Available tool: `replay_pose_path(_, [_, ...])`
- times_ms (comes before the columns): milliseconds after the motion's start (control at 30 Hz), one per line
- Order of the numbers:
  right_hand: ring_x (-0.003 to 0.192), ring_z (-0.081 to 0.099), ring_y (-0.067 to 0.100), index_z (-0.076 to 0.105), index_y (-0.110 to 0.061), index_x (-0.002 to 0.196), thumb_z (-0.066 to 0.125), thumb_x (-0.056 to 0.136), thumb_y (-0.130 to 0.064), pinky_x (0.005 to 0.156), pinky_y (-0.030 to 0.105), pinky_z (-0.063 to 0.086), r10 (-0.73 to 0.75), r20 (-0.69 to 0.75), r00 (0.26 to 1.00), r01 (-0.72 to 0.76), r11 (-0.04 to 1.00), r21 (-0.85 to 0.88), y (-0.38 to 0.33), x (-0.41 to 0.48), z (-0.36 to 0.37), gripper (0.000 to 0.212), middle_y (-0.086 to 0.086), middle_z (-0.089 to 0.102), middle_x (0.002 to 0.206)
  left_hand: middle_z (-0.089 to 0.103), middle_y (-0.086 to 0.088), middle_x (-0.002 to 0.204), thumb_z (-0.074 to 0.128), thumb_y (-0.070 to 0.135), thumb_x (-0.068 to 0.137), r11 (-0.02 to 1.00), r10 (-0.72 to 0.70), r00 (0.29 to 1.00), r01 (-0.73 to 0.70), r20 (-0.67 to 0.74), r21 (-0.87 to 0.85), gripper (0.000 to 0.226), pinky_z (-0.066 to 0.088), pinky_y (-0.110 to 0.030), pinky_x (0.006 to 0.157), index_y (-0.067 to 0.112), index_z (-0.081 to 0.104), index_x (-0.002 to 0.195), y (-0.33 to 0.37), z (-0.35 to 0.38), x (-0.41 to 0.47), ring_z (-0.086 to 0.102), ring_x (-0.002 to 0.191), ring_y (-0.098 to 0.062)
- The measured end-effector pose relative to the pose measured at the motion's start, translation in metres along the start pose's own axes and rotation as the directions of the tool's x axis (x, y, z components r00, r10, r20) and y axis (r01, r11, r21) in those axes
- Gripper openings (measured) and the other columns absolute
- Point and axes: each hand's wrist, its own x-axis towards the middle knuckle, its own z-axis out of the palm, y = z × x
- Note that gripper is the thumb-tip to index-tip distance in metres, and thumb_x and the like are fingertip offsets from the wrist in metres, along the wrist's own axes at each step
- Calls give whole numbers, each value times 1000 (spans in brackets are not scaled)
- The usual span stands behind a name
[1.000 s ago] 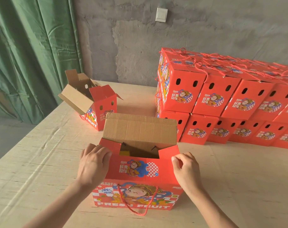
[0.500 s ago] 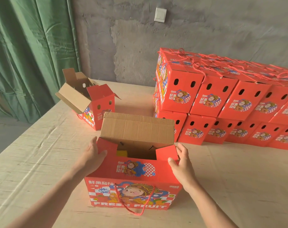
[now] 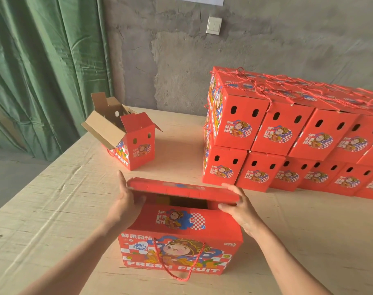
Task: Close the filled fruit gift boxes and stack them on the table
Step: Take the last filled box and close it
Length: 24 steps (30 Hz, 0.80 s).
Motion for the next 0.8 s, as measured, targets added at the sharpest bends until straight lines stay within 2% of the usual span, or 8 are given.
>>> replay_pose_path(67, [133,35,13,54,-21,118,69,80,2,105,22,28,-40,3,999,41,999,-13,1,-3,-1,47,-7,44,133,23,-15,154,59,11,90,998,68,997,-69,-41,-10,102,38,-40,101,22,-29,142,-2,0,-3,43,128,-33])
replay_pose_path(167, [132,31,5,49,-21,127,77,76,-11,106,19,21,-83,59,995,88,993,-83,3,-10,-5,58,-14,40,136,20,-14,154,78,17,74,979,195,974,-201,-114,-43,119,36,-35,100,26,-15,147,-2,-2,-10,33,135,-28])
replay_pose_path(233, [133,23,0,42,-24,135,83,67,-35,106,20,16,-72,146,987,89,990,-112,3,-13,-10,80,-17,29,142,24,-6,153,82,45,63,954,301,950,-301,-84,15,114,31,-38,107,26,11,149,-2,-5,-14,27,137,-20])
replay_pose_path(333, [135,12,-6,33,-28,142,73,66,-60,111,24,15,-50,246,968,90,984,-154,0,-15,-18,92,-21,17,147,30,1,150,46,92,49,915,331,942,-335,54,224,112,19,-43,115,23,44,138,0,-7,-14,19,141,-16])
replay_pose_path(467, [138,5,-7,32,-36,143,51,94,-37,112,25,20,-86,244,966,162,937,-309,1,-10,-22,53,-22,10,151,25,2,153,31,88,56,781,277,953,-299,125,548,93,-6,-54,115,31,49,127,9,-10,1,7,145,-20])
replay_pose_path(567, [135,10,-13,36,-34,142,47,97,-33,99,8,25,-135,263,955,234,889,-393,3,-7,-24,46,-30,15,143,14,3,157,28,89,53,621,234,912,-406,336,671,96,-19,-52,108,29,41,127,20,-15,22,-4,146,-19])
replay_pose_path(667, [116,14,-35,40,-38,138,45,95,-41,85,-6,27,-195,260,946,298,841,-451,0,-8,-25,43,-46,16,127,32,1,148,34,86,58,634,164,856,-473,491,612,102,11,-41,115,24,29,140,28,-21,37,25,138,-17])
replay_pose_path(800, [121,25,-19,41,-43,137,39,89,-55,92,6,33,-244,239,940,334,801,-496,3,-6,-25,50,-41,25,129,36,1,140,33,79,66,590,195,834,-520,517,618,99,33,-33,105,25,20,148,24,-18,42,32,128,-16])
